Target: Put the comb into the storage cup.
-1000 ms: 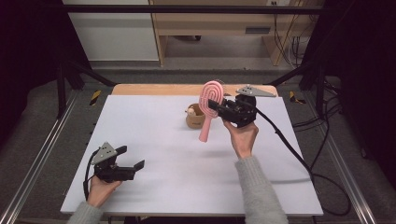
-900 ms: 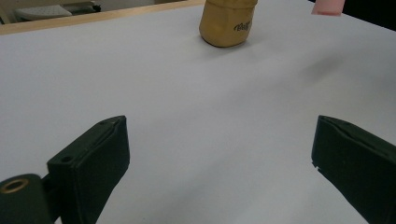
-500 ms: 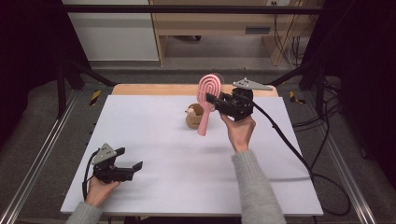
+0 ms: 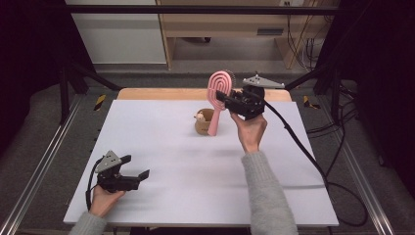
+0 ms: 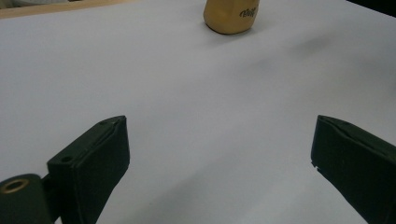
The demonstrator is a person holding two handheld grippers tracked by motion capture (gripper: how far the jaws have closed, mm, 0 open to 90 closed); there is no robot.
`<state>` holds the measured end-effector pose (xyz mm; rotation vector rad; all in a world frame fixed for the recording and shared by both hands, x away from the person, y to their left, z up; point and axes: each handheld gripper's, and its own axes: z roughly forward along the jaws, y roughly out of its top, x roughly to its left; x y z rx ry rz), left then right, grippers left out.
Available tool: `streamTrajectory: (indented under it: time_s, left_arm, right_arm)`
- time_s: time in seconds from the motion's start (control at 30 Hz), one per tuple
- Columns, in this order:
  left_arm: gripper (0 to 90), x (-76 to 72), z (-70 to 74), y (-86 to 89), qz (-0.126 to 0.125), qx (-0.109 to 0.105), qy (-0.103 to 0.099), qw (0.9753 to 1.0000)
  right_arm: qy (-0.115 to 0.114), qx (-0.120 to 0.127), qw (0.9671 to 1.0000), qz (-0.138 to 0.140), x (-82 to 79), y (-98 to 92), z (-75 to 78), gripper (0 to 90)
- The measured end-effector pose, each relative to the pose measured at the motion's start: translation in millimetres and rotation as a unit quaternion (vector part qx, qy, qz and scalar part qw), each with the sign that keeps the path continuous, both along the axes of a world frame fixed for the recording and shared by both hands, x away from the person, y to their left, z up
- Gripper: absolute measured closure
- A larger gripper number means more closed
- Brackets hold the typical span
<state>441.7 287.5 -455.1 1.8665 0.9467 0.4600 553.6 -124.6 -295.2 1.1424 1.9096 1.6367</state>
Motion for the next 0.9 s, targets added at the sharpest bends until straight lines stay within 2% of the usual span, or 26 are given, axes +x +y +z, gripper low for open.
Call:
streamTrajectory:
  time_s: [0.9]
  left_arm:
    - [4.4,1.9,-1.9,1.5,-0.006,-0.003,0.004,1.0000]
  right_arm:
    - [-0.002,-0.004,0.9997,-0.024,30.5,8.1,9.4,63.2]
